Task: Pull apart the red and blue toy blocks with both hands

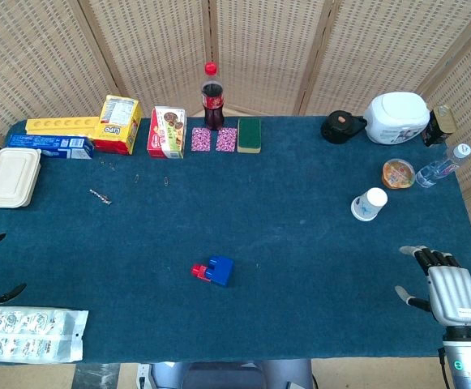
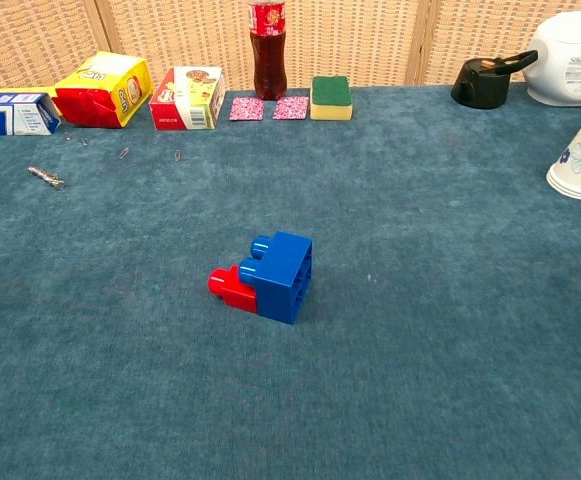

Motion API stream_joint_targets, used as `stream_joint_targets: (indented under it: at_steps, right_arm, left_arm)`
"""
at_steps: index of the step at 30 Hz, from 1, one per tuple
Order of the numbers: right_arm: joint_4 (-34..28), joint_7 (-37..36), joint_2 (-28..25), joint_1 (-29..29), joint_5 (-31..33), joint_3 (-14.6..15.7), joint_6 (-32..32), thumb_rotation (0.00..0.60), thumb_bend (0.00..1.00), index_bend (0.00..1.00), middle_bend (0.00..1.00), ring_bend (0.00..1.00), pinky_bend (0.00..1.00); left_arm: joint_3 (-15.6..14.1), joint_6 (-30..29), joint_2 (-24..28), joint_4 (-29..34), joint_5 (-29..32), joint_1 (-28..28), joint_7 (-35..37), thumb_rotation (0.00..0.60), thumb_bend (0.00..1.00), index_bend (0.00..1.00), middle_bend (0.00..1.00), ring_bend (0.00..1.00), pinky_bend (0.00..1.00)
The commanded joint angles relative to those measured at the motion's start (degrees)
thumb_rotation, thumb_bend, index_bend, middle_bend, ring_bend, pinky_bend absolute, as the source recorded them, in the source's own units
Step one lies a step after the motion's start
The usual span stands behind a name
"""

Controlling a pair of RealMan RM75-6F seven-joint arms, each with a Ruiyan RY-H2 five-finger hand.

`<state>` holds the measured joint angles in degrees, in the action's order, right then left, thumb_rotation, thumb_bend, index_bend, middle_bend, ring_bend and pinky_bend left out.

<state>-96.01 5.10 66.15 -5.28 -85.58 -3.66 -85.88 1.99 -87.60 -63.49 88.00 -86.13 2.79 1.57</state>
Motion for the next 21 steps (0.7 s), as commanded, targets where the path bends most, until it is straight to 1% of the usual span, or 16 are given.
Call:
stream_joint_targets:
  at_steps: [1,9,12,17,21]
  right_arm:
    - [0.0,0.1,0.0,0.0,0.1,-0.1,0.1,0.600,0.22,0.31,0.35,0.36,0.31]
    - [-0.8,0.3,-0.5,0.0,-0.8,0.0,-0.1,0.600,0.21,0.31,0.35,0.36,0.30]
    - [-1.3,-0.9,-0.9,-0.4,-1.4,0.1,0.6,0.598,0.22,0.31,0.35,0.36,0.30]
    - [-2.3,-4.2,-1.8,-2.7,-3.2,0.7,4.4,0.600,0.22,0.31,0.35,0.36,0.30]
    - [-3.9,-9.2,-1.9,-6.6,-5.9,1.5,10.3,0.599,0.22,0.31,0.35,0.36,0.31]
  left_arm:
    - [0.1,-0.2,0.0,0.0,-0.2,0.0,-0.1,0.466,0.13,0.19,0.27,0.17,0.24]
    - [0.2,-0.7,0.4,0.1,-0.7,0.0,0.1,0.466,0.13,0.19,0.27,0.17,0.24]
    - [0.3,-0.9,0.9,0.2,-1.1,0.2,0.1,0.467,0.13,0.19,0.27,0.17,0.24]
    - [0.7,-0.8,1.7,0.6,-1.5,0.7,-0.2,0.465,0.13,0.19,0.27,0.17,0.24]
    - [1.3,-0.7,2.4,1.1,-1.1,1.1,-0.1,0.457,0.13,0.19,0.27,0.17,0.24]
